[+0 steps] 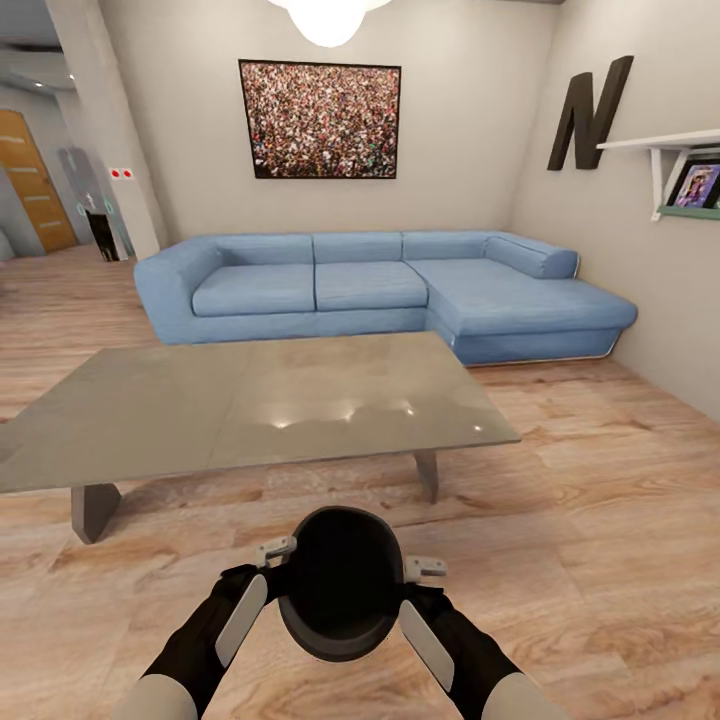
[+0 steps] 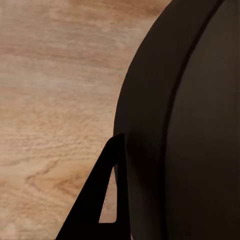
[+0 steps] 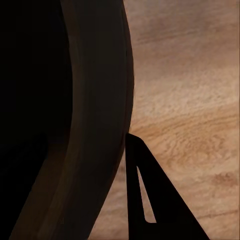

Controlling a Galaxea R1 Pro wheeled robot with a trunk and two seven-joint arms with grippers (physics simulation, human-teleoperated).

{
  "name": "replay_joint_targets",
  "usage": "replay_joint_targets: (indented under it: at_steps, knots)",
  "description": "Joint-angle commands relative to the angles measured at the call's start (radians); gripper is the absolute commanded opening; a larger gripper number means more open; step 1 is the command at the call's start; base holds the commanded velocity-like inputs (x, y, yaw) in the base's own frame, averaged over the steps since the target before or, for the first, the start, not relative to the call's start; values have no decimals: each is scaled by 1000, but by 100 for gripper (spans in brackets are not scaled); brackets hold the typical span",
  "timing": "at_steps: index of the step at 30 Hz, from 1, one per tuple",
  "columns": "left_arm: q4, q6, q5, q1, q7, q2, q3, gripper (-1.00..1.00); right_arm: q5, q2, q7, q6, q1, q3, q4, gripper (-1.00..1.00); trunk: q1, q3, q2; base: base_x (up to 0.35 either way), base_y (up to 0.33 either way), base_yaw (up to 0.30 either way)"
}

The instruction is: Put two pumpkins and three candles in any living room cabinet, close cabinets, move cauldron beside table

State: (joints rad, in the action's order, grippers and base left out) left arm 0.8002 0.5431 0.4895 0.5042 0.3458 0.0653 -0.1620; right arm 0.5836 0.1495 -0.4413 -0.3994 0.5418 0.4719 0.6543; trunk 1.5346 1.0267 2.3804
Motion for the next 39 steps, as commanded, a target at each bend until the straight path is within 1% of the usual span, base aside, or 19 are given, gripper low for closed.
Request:
replay_joint_targets:
  at_steps: [1,7,23,39]
  knots:
    - [1,6,2,1,10,-1,-2,-100,3,-1,-7,1,1,7,42,-100,0,1,0,237,0,57]
    - [1,6,0,1,11,-1,-2,-100,2,-1,-4,1,1,7,42,-100,0,1,0,174,0,15]
    - [1,6,3,1,11,-1,-2,-100,2,-1,-4,1,1,7,42,-100,0,1,0,101,0,0]
    - [9,6,3,1,11,-1,-2,-100,2,-1,-4,1,1,7,42,-100,0,1,0,9,0,0]
